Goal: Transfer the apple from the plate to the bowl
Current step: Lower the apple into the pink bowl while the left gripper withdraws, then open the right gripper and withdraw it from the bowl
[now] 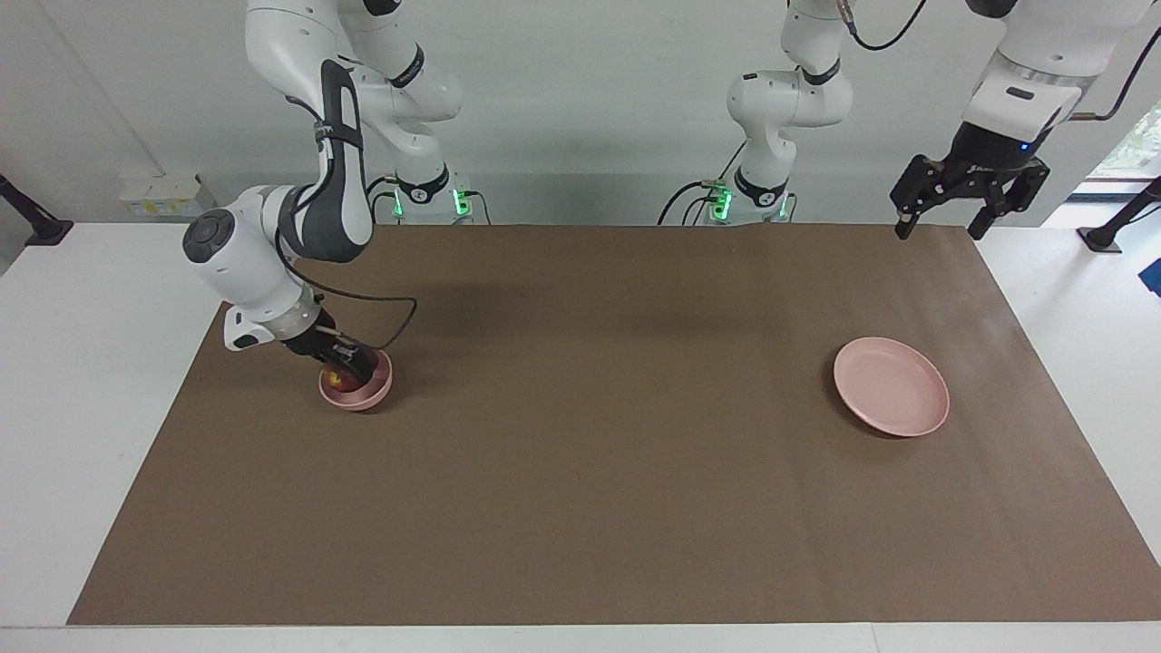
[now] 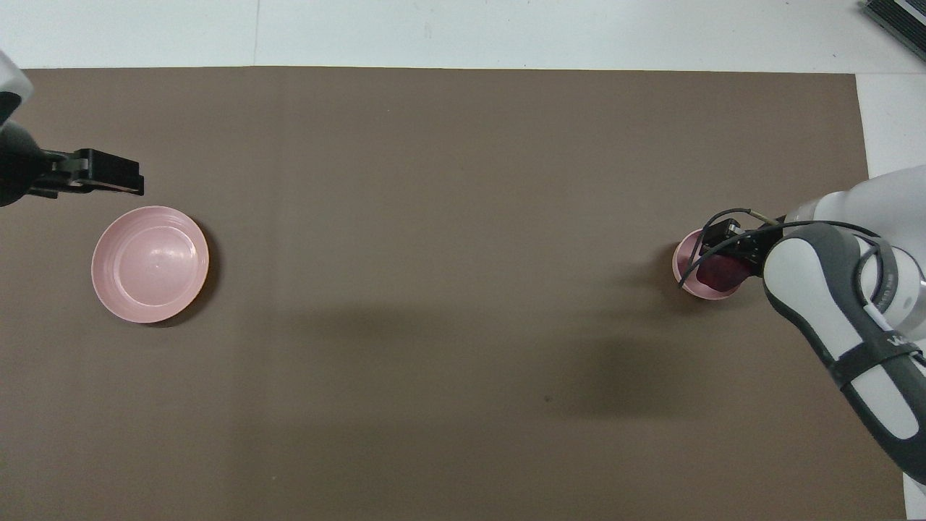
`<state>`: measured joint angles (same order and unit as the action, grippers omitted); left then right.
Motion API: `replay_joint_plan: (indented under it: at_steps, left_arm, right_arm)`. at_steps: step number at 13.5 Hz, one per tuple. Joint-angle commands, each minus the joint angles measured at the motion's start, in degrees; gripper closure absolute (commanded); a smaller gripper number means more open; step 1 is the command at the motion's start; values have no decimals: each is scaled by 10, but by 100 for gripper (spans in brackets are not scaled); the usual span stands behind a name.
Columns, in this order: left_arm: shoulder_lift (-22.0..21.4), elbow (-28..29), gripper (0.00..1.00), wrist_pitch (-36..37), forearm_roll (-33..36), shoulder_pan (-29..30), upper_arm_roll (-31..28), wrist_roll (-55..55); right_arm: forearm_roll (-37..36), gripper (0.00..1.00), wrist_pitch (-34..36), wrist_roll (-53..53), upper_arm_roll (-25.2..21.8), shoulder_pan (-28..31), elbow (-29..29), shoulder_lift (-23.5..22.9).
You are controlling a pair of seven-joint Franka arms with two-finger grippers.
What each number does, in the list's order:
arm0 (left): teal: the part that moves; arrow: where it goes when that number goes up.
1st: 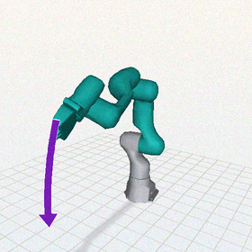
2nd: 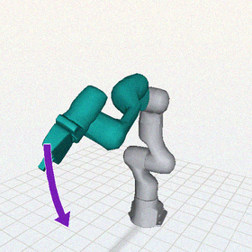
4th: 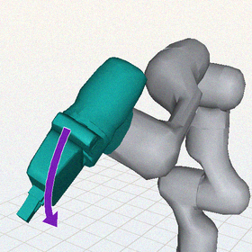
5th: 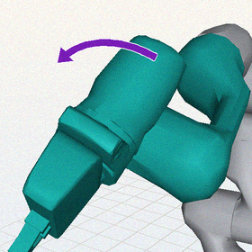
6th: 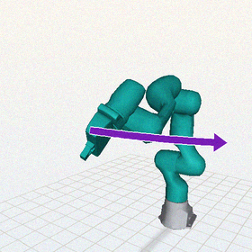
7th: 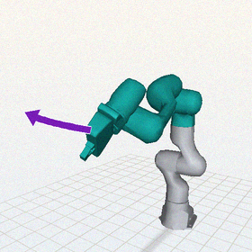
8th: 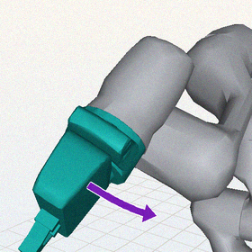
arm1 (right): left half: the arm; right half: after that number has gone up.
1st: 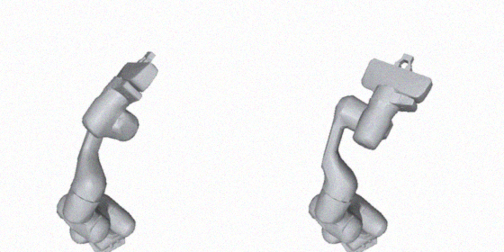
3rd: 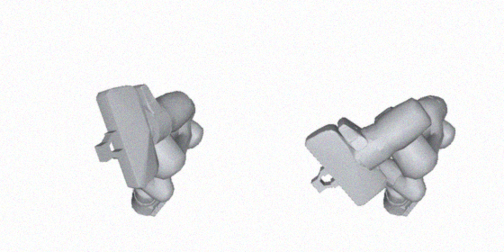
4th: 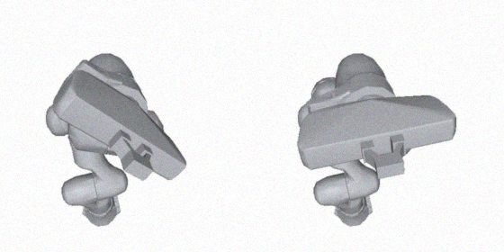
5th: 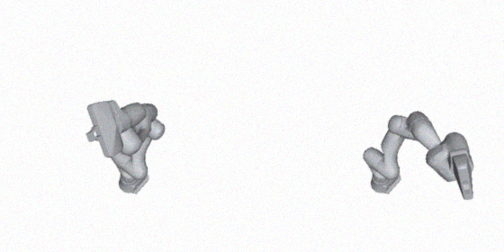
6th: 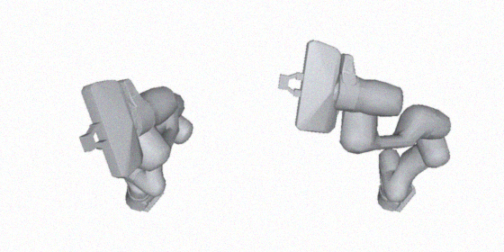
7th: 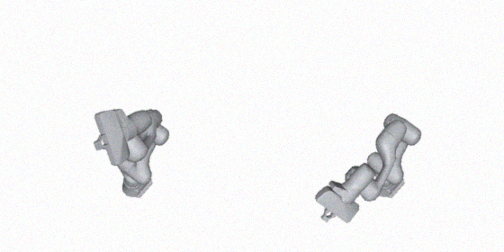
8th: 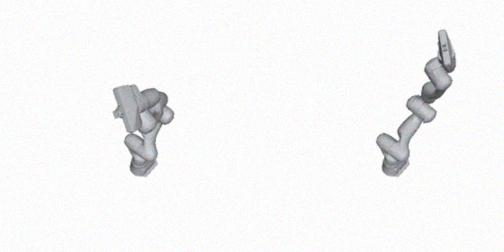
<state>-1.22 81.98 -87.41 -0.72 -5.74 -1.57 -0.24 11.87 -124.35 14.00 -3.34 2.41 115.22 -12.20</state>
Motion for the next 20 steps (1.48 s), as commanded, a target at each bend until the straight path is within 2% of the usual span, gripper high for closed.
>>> replay_joint_plan:
  at_steps: [1,3,4,5,7,8,12,14,16,20]
  left_arm:
    - [-30,-1,0,50,13,-8,-12,30]
    - [-31,-1,0,63,15,-5,-18,59]
    - [-27,-2,0,68,12,3,-18,60]
    - [-22,-8,0,67,12,12,-14,61]
    - [-11,-30,0,78,13,14,-14,60]
    - [-10,-31,0,85,13,14,-16,61]
    - [-13,-30,0,87,19,14,-19,90]
    - [-23,-26,0,87,19,14,-17,90]
    - [-54,-22,0,105,17,14,-11,89]
    - [-73,-16,0,113,14,10,-11,89]
  right_arm:
    - [-11,100,-13,2,3,0,-6,-15]
    - [-11,87,-15,1,3,0,-4,-22]
    - [-11,73,-15,2,3,0,-5,-23]
    - [-8,50,-14,2,3,0,-5,-24]
    - [-7,11,-12,1,3,0,-8,-24]
    - [-7,0,-12,0,3,0,-8,-24]
    - [-16,0,34,-5,0,0,-29,8]
    - [-55,0,105,-4,0,0,-67,40]
    - [-100,0,175,-5,2,0,-107,69]
    - [-131,0,273,-44,5,0,-119,161]
